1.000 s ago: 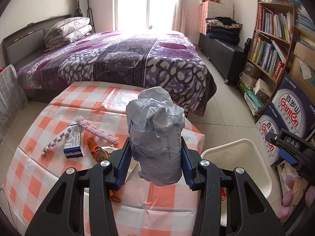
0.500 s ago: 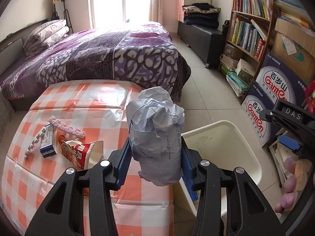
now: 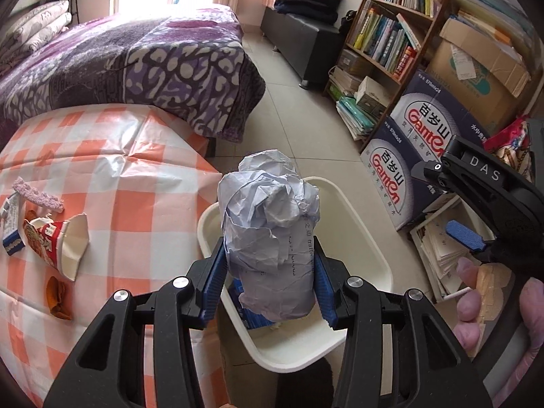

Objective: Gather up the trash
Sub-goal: 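Carry both items over the white bin and open both grippers to drop them, then move back to the table and grasp the orange peel with the left gripper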

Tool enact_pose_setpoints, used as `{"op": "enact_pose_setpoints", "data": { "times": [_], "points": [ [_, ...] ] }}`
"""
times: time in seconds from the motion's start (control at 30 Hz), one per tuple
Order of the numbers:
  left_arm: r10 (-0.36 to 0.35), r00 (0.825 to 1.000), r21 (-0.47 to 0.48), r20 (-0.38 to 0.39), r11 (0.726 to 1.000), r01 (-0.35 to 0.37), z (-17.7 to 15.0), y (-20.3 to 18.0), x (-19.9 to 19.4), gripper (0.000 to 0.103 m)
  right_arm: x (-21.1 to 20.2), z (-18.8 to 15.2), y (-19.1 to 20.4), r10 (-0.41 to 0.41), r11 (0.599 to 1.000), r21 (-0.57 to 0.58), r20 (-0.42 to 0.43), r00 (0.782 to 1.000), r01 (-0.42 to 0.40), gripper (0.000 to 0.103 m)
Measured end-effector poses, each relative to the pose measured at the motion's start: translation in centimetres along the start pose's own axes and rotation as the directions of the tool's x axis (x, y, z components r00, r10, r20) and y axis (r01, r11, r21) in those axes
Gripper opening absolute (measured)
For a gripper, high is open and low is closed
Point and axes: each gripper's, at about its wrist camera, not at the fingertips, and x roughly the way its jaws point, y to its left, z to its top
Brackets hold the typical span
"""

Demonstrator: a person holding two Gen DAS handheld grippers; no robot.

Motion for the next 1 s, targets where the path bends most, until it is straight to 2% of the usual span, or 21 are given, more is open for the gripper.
{"op": "enact_pose_setpoints", "data": {
  "times": [0.07, 0.13, 0.2, 0.27, 0.5, 0.67, 0.87, 1.0],
  "points": [
    [-0.048, 0.999, -0.008, -0.017, 0.999, 0.048, -0.1, -0.2, 0.3, 0.049, 0.0, 0.0, -0.1, -0.006, 1.000, 0.000, 0.001, 1.000, 0.006, 0.092],
    [-0.071, 0.997, -0.016, -0.020, 0.997, 0.071, -0.2, -0.3, 0.3, 0.061, 0.1, 0.0, -0.1, -0.008, 1.000, 0.000, -0.002, 1.000, 0.008, 0.094],
    [-0.072, 0.997, -0.026, -0.013, 0.997, 0.071, -0.2, -0.2, 0.0, 0.066, 0.1, 0.0, -0.1, -0.012, 1.000, 0.000, -0.001, 1.000, 0.012, 0.095],
    [-0.062, 0.998, -0.032, -0.010, 0.998, 0.062, -0.1, 0.1, -0.2, 0.067, 0.0, -0.1, 0.1, -0.017, 1.000, -0.006, 0.004, 1.000, 0.018, 0.095],
    [0.044, 0.999, -0.040, 0.004, 0.998, -0.044, -0.4, 2.3, -1.2, 0.073, -0.1, -1.4, 2.4, -0.051, 0.994, -0.091, 0.020, 0.998, 0.053, 0.096],
    [0.142, 0.990, -0.032, 0.022, 0.989, -0.141, -0.8, 4.4, -2.2, 0.080, -0.3, -2.8, 4.9, -0.071, 0.981, -0.178, 0.039, 0.997, 0.077, 0.096],
    [0.269, 0.963, -0.041, 0.022, 0.962, -0.268, -1.3, 7.6, -3.2, 0.084, 0.7, -4.5, 7.4, -0.067, 0.973, -0.221, -0.015, 0.998, 0.062, 0.096],
    [0.389, 0.920, -0.043, -0.050, 0.919, -0.392, -2.1, 10.5, -2.5, 0.085, 1.0, -5.8, 9.2, -0.060, 0.962, -0.269, -0.041, 0.997, 0.047, 0.096]
  ]
}}
